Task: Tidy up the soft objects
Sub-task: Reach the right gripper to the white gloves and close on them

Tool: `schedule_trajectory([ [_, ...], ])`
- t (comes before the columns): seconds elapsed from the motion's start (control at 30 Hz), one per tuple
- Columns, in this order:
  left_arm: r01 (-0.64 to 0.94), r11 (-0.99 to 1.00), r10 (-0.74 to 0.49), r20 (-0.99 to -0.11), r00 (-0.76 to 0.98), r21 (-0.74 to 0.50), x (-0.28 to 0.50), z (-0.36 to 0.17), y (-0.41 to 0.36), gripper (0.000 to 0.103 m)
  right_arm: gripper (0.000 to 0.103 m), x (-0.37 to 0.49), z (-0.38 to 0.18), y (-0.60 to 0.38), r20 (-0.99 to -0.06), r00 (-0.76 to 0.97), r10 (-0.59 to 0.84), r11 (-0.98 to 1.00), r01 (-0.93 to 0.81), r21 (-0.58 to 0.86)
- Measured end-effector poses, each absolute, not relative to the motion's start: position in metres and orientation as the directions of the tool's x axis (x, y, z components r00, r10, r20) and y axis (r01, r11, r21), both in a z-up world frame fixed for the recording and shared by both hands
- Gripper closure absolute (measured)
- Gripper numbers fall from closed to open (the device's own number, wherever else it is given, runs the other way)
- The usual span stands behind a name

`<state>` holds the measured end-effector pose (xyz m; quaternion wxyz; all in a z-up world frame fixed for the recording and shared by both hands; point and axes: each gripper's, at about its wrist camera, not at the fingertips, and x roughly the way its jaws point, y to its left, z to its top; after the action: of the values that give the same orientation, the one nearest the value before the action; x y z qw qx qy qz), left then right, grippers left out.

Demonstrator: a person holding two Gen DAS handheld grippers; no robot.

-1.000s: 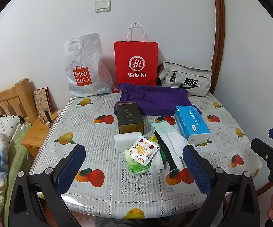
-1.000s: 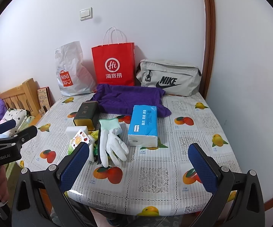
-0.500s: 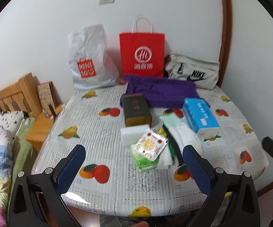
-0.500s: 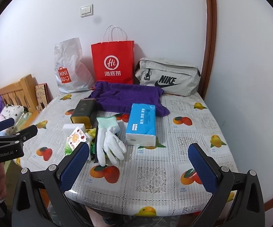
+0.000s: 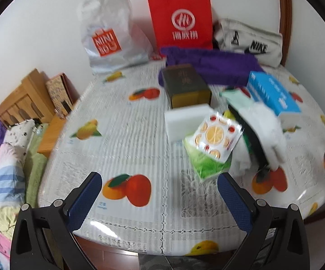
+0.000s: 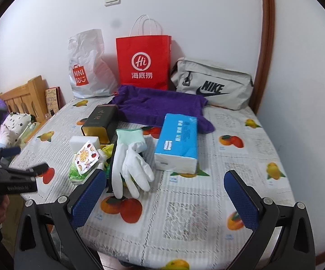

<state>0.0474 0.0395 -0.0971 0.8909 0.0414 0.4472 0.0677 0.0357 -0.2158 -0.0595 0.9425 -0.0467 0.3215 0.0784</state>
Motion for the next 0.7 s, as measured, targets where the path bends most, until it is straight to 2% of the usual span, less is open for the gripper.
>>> schedule_trajectory([
  [0.27,-0.057,0.998,0.06,-0.812,0.58,0.033,0.059,-0.125,0.049,0.001,0.0,0.078,-0.092,-0.198,-0.659,0.735,0.158,0.974,-0.228,-0.02],
  [0.4,-0.025,0.996,-0.054,-0.81,0.584,-0.085,0.063,-0.134,0.053,0.001,0.0,0.099,-0.109,-0.182,-0.693,0.696,0.19,0.962,-0.273,-0.01],
  [0.6,0.017,0.997,-0.075,-0.82,0.567,-0.08,0.071,-0.142,0.053,0.001,0.0,0.133,-0.131,-0.156,-0.731,0.654,0.194,0.949,-0.315,-0.03],
  [0.7,0.017,0.99,-0.126,-0.832,0.541,-0.14,0.076,-0.148,0.06,0.001,0.002,0.149,-0.14,-0.147,-0.75,0.628,0.208,0.943,-0.332,-0.017],
])
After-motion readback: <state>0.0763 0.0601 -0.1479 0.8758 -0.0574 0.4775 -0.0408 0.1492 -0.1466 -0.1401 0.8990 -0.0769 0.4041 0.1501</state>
